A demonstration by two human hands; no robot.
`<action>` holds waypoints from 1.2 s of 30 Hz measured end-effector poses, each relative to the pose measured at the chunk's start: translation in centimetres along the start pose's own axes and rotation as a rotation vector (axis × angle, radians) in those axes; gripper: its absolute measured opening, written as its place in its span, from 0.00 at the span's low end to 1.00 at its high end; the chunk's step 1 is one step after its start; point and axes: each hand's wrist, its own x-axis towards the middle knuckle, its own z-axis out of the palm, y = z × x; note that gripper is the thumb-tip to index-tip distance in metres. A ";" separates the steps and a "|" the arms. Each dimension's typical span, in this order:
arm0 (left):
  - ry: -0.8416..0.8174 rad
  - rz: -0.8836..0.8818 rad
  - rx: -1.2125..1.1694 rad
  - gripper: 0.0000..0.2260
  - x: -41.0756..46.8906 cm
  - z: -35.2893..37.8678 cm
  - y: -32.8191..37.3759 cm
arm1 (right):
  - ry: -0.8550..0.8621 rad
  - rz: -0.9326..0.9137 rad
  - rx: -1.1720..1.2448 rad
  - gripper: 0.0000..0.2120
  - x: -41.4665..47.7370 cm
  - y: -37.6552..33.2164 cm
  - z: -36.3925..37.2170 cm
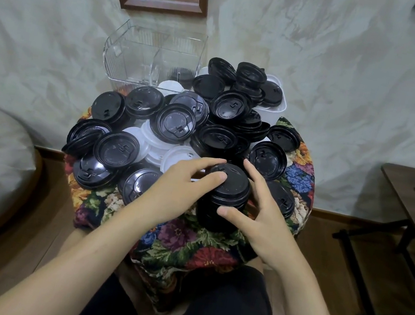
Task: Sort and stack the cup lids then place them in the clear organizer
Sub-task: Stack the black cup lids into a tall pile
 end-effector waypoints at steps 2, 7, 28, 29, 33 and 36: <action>0.002 0.002 0.000 0.17 0.0 0.1 0.0 | -0.020 -0.001 -0.010 0.41 0.0 0.0 -0.2; 0.003 0.009 0.004 0.17 0.1 0.2 -0.4 | -0.024 -0.003 -0.035 0.42 0.1 -0.3 -0.3; -0.139 0.070 -0.002 0.34 -2.1 -0.3 -2.0 | 0.024 0.025 0.005 0.30 -0.1 -0.4 0.4; -0.132 0.071 -0.001 0.34 -2.0 -0.3 -2.0 | 0.026 0.024 0.007 0.31 -0.1 -0.3 0.3; -0.118 0.070 0.021 0.36 -2.1 -0.2 -2.5 | 0.023 0.004 -0.009 0.34 -0.1 -0.4 0.1; -0.128 0.065 0.020 0.36 -2.0 -0.3 -2.5 | 0.012 -0.002 -0.014 0.32 0.1 -0.6 -0.2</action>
